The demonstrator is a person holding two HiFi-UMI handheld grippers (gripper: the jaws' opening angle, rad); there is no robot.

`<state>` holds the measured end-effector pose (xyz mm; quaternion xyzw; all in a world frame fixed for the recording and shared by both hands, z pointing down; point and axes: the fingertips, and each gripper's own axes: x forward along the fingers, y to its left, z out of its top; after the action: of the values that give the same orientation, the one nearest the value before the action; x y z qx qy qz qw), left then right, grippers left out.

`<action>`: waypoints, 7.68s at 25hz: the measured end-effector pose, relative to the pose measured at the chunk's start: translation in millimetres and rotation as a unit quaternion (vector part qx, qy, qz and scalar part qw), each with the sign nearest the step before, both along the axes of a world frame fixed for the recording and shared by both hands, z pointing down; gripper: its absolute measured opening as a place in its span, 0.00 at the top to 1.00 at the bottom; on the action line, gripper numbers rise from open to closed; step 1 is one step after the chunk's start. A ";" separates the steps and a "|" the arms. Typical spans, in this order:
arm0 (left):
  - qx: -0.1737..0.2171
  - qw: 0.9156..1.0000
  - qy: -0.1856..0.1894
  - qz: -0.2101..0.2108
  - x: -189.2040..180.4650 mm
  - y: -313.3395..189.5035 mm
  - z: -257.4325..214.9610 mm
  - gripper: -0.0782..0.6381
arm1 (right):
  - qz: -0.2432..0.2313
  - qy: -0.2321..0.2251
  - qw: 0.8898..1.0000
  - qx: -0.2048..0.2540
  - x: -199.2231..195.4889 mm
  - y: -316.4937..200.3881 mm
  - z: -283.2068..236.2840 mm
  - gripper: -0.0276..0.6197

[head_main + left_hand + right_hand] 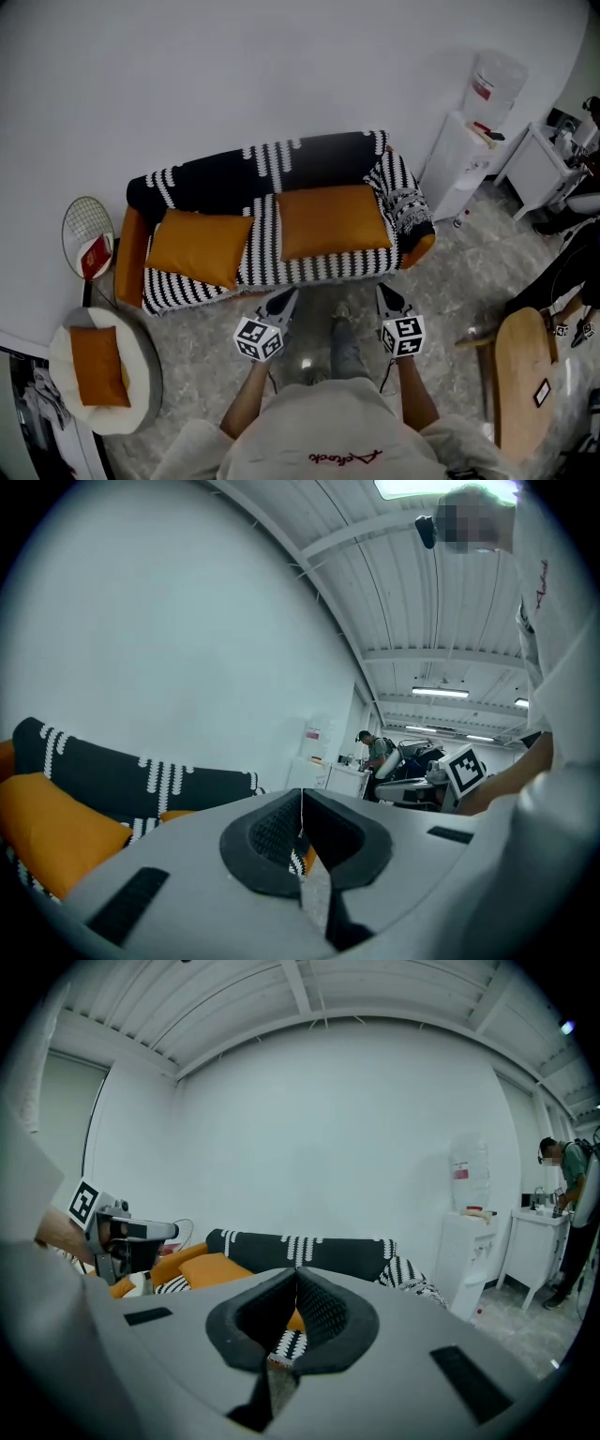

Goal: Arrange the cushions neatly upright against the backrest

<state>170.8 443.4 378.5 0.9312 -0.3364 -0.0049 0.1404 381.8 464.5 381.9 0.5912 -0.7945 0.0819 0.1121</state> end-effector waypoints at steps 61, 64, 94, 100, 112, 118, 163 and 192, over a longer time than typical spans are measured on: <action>-0.153 0.984 -0.077 -0.055 71.8 -424.5 99.4 0.85 | -0.025 -0.025 0.988 -0.151 134.8 -451.4 110.7 0.91; -0.176 0.979 -0.079 -0.062 64.2 -420.5 121.4 0.85 | -0.023 -0.025 0.984 -0.177 135.3 -442.9 135.8 0.91; -0.343 0.930 -0.086 -0.100 44.0 -388.2 289.3 0.50 | 0.037 -0.105 0.934 -0.339 140.7 -361.6 304.7 0.48; -0.365 0.919 -0.100 -0.108 42.0 -386.7 305.3 0.46 | 0.045 -0.101 0.928 -0.356 150.6 -362.7 315.9 0.47; -0.412 0.891 -0.137 -0.130 24.8 -463.1 379.6 0.46 | 0.069 -0.126 0.906 -0.398 176.3 -450.2 390.4 0.41; -0.437 0.874 -0.161 -0.140 17.7 -502.6 413.8 0.42 | 0.077 -0.123 0.883 -0.446 191.4 -490.5 434.5 0.35; -0.348 0.918 -0.118 -0.148 11.0 -557.1 348.3 0.73 | -0.024 -0.155 0.921 -0.358 146.3 -560.7 367.7 0.81; -0.315 0.924 -0.051 -0.212 -45.8 -675.4 310.7 0.65 | -0.046 -0.125 0.941 -0.311 106.0 -693.4 322.2 0.67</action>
<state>125.0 -232.0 689.2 0.7449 -0.5171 0.1188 0.4045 487.8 -229.0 704.1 0.4744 -0.7634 0.3931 0.1939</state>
